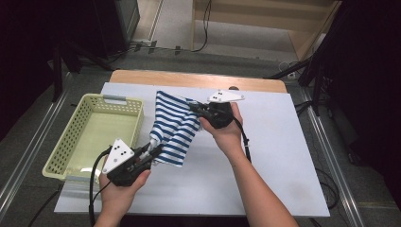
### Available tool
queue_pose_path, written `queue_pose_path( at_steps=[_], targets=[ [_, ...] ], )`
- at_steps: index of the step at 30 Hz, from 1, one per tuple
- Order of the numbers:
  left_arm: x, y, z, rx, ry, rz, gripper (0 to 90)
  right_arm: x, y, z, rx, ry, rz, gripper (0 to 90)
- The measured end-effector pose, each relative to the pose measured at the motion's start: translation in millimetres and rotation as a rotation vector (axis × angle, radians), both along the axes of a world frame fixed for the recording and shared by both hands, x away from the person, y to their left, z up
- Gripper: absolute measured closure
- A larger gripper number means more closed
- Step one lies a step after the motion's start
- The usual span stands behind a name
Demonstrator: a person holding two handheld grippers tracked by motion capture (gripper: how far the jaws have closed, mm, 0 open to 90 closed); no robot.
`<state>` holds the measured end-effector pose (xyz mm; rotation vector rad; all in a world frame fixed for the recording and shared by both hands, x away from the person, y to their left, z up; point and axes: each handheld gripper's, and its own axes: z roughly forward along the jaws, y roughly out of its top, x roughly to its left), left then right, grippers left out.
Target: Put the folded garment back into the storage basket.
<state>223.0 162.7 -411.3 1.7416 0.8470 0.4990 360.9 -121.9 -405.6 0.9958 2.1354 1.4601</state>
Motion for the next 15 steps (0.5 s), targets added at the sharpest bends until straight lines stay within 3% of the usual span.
queue_pose_path(
  at_steps=[15],
  targets=[
    [-7.5,61.8,9.9,-0.026,-0.003,0.073,73.9,10.4,69.4,13.5,-0.016,-0.013,0.079,81.2]
  ],
)
